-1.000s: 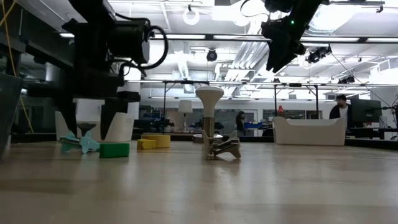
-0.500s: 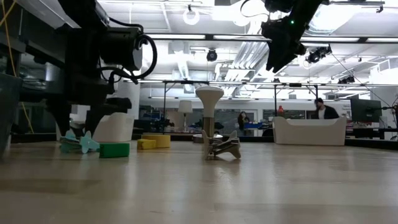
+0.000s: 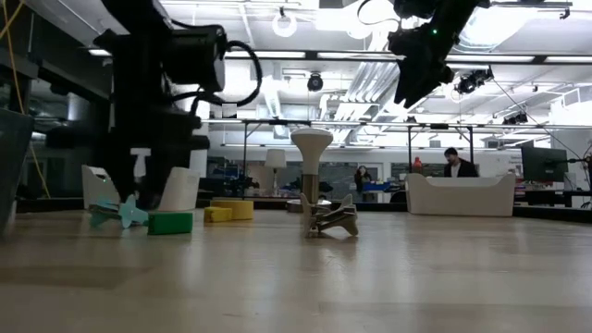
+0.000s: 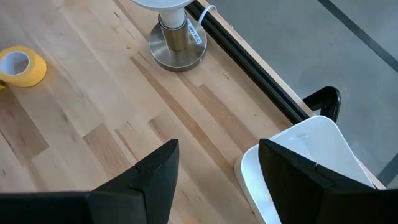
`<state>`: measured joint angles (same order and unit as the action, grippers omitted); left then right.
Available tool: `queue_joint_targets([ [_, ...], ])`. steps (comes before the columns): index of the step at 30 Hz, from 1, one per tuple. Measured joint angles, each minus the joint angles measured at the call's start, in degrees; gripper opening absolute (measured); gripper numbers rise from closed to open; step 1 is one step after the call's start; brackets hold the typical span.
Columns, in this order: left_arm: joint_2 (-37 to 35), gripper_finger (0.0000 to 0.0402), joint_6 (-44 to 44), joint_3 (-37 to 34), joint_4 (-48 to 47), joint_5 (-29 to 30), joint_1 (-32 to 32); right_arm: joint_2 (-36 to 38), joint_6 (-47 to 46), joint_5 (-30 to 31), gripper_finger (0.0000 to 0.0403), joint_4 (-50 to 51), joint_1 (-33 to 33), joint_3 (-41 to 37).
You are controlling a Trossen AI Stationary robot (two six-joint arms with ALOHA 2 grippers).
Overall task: Pick and place Stapler, Stapler remover, tape
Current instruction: Put the black staple remover into the right white bin
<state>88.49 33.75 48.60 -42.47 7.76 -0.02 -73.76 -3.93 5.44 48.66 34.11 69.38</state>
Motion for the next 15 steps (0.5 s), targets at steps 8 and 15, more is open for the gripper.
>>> queue_joint_targets([
  [8, 0.01, 0.0129, -3.02, 9.12, 0.11, 6.17, -0.09, 0.0, 1.66, -3.38, 0.0213, -0.02, -0.02, -0.02],
  [15, -0.01, 0.0129, -4.06, 20.57, 7.47, 10.9, -2.34, 0.0, 8.05, -17.1, 0.0213, -4.76, -1.04, -0.02],
])
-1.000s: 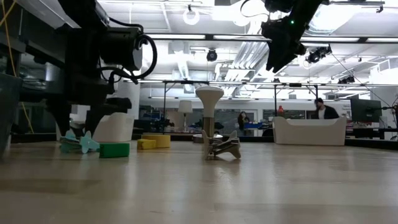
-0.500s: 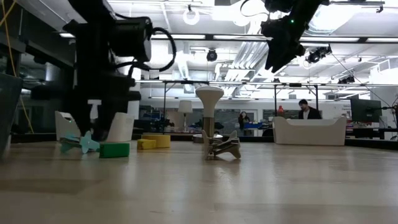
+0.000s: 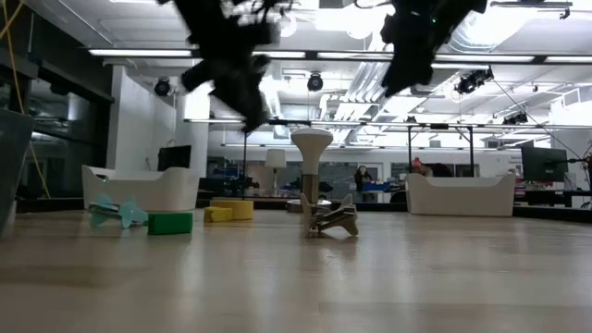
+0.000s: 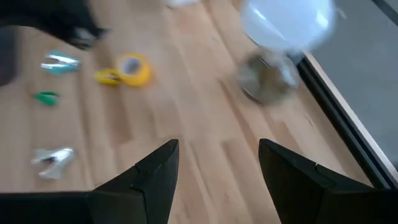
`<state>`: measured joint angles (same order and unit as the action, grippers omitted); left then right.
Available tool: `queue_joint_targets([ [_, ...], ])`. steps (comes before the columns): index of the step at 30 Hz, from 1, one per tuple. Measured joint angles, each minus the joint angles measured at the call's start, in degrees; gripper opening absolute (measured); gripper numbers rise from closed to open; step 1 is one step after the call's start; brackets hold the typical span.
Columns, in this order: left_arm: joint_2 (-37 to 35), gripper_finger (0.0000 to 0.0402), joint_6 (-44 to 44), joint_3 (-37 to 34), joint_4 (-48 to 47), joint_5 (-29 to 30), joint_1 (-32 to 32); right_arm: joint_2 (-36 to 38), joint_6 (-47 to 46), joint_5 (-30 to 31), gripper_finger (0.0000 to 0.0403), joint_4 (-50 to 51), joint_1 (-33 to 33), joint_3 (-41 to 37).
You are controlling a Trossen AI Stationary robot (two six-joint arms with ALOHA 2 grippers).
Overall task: Pick and place Stapler, Stapler remover, tape
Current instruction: Put the black staple remover into the right white bin
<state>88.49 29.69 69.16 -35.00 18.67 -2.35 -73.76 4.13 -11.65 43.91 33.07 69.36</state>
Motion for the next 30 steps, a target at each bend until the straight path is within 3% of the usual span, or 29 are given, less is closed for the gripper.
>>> queue_joint_targets([
  [3, -0.02, 0.0129, 0.04, 5.33, 3.08, 0.05, -1.58, 0.0, 2.31, -2.79, 0.0213, -2.88, -1.56, 0.0],
  [10, -0.05, 0.0129, 0.01, 18.13, 6.68, 0.14, -5.18, 0.0, 7.22, -2.89, 0.0213, -7.0, -4.79, 0.0],
  [16, -0.11, 0.0129, -0.03, 25.81, 15.46, -2.23, -6.81, 0.0, 7.91, -4.66, 0.0213, -14.98, -6.79, 0.0],
  [25, -0.15, 0.0129, -2.69, 28.46, 26.77, -10.31, -7.02, 0.0, 3.65, -8.44, 0.0213, -38.33, -9.48, 0.0],
  [30, -0.15, 0.0129, -5.42, 28.46, 27.51, -12.55, -7.04, 0.0, 3.31, -8.4, 0.0213, -44.11, -10.04, 0.0],
])
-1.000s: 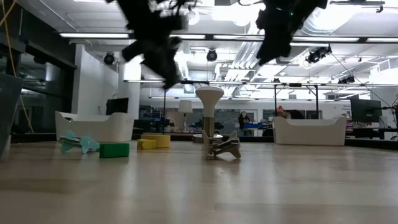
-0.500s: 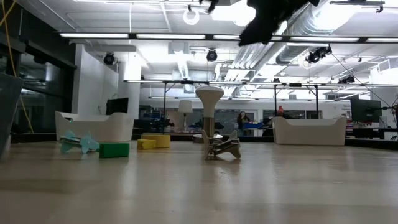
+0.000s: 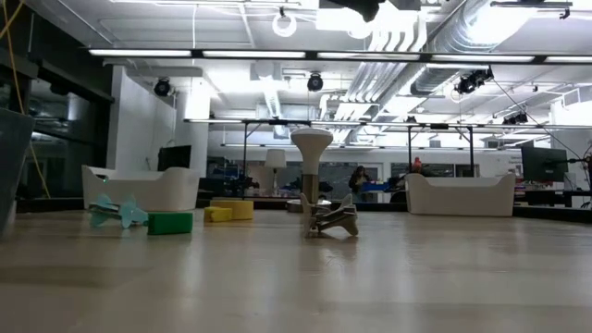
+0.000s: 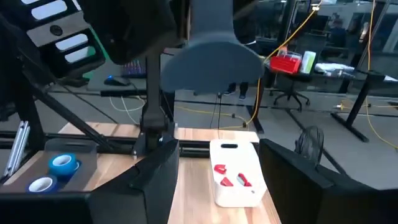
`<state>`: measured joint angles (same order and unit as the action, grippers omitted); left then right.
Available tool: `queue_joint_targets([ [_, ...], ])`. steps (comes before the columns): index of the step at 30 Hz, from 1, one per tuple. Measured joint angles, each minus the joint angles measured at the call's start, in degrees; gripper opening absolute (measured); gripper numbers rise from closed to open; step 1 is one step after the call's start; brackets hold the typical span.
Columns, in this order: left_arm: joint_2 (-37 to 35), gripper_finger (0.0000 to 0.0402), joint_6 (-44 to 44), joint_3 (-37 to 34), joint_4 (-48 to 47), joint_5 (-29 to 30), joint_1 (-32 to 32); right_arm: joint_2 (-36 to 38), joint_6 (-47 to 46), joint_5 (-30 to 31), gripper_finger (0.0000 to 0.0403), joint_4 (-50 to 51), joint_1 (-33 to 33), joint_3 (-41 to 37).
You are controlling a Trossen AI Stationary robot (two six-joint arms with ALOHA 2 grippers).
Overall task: Pick and place Stapler, Stapler remover, tape
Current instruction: Put the black staple remover into the right white bin
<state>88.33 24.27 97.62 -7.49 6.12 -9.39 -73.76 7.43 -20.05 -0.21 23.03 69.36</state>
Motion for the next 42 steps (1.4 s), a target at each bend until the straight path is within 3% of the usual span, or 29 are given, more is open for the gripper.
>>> queue_joint_targets([
  [15, 0.02, 0.0129, -5.53, -0.94, -2.85, -1.32, 0.02, 2.9, -5.06, -7.48, 0.0213, -1.97, 0.06, 0.0],
  [32, 0.04, 0.0129, -6.16, -1.09, 0.07, -3.88, 0.02, 3.26, -5.93, -7.7, 0.0212, -5.27, -0.7, 0.0],
  [42, 0.04, 0.0129, -6.16, -1.09, 0.1, -4.4, 0.02, 2.93, -5.93, -7.75, 0.0176, -5.31, -0.84, 0.0],
])
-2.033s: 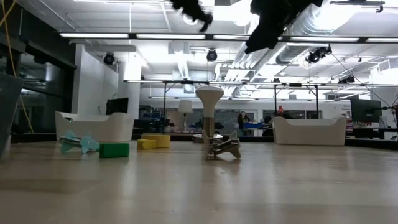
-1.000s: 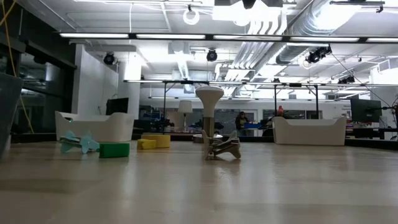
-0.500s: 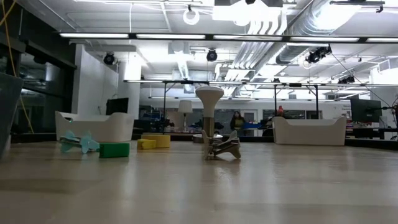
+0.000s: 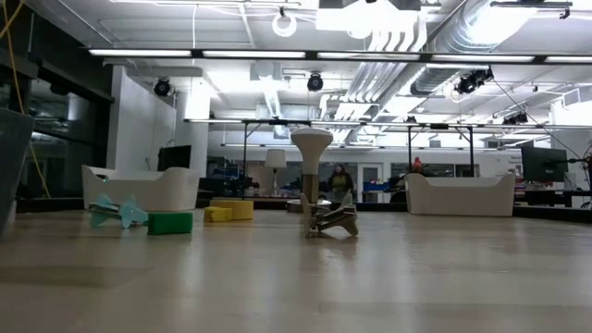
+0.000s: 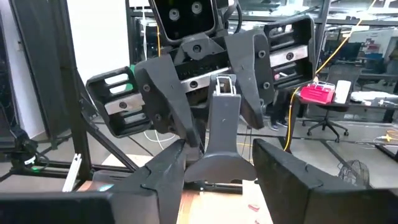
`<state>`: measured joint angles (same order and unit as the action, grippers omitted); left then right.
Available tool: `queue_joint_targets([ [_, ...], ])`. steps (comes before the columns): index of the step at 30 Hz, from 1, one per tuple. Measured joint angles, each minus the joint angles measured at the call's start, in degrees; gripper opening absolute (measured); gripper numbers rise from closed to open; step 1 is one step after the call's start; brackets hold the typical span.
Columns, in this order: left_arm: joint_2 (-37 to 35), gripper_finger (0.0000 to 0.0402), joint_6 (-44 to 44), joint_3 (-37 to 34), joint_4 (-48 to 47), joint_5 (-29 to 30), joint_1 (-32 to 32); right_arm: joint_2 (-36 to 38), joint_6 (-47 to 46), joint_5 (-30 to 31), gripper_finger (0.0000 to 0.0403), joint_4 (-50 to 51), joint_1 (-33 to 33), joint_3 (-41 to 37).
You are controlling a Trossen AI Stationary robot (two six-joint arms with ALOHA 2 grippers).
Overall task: Pick and place Stapler, Stapler remover, tape
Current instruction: Put the black staple remover into the right white bin
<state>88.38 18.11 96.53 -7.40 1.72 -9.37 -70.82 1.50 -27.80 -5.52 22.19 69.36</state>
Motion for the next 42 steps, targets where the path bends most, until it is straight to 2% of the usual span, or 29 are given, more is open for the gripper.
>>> queue_joint_targets([
  [13, 0.0, 0.0129, -0.15, -0.02, -0.1, -0.14, 0.0, -1.58, 0.08, 0.35, 0.0131, -0.68, -1.13, 0.02],
  [21, 0.0, 0.0129, 0.06, -0.02, -0.2, -0.18, 0.0, -1.58, 0.26, 0.41, 0.0041, -0.75, -1.11, 0.02],
  [31, 0.02, 0.013, 0.03, -0.02, -0.14, -0.11, 0.0, -1.58, -0.5, 0.65, 0.0039, -0.79, -0.82, 0.02],
  [34, 0.02, 0.0146, 0.01, -0.02, 0.04, 0.2, 0.0, -1.58, -1.17, 1.23, 0.0039, -0.57, -0.82, 0.03],
  [42, -0.02, 0.0223, 0.02, 0.0, 0.88, 2.13, -0.03, -1.67, -1.22, 5.01, 0.0039, 4.96, -0.8, 0.0],
])
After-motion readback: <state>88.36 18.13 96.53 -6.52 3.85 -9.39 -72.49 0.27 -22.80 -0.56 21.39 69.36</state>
